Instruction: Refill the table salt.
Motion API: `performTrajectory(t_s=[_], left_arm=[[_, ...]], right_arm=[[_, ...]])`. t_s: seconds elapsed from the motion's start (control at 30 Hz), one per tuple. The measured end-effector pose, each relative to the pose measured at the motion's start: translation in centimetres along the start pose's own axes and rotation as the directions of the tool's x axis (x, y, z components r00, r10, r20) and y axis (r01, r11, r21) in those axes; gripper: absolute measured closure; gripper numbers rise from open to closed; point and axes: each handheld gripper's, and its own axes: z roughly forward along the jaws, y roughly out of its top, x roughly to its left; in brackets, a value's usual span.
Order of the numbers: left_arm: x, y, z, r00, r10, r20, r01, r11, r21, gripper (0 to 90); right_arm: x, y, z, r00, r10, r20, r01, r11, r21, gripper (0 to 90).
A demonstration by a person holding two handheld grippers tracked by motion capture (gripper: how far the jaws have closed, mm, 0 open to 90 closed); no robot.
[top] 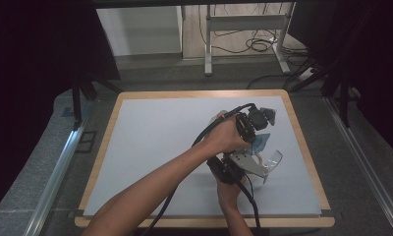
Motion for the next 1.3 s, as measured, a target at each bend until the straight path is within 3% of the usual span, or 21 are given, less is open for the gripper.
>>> performTrajectory(t_s=[0.5, 1.0, 1.3], left_arm=[[0.0, 0.1, 0.2, 1.0000, 0.004, 0.003, -0.004, 1.0000, 0.006, 90.0], [0.0, 0.4, 1.5, 0.9999, 0.003, 0.016, -0.004, 0.9998, 0.019, 90.0], [-0.1, 0.5, 1.2, 0.9999, 0.006, 0.013, -0.006, 0.9998, 0.019, 89.9]], right_arm=[[-0.1, -0.2, 0.0, 1.0000, -0.002, 0.006, 0.002, 1.000, -0.004, 60.8], [-0.6, -0.8, 0.0, 0.9999, 0.006, 0.011, -0.006, 1.000, -0.007, 60.7], [-0.6, -0.6, -0.1, 1.0000, 0.002, 0.008, -0.002, 1.000, -0.015, 60.7]])
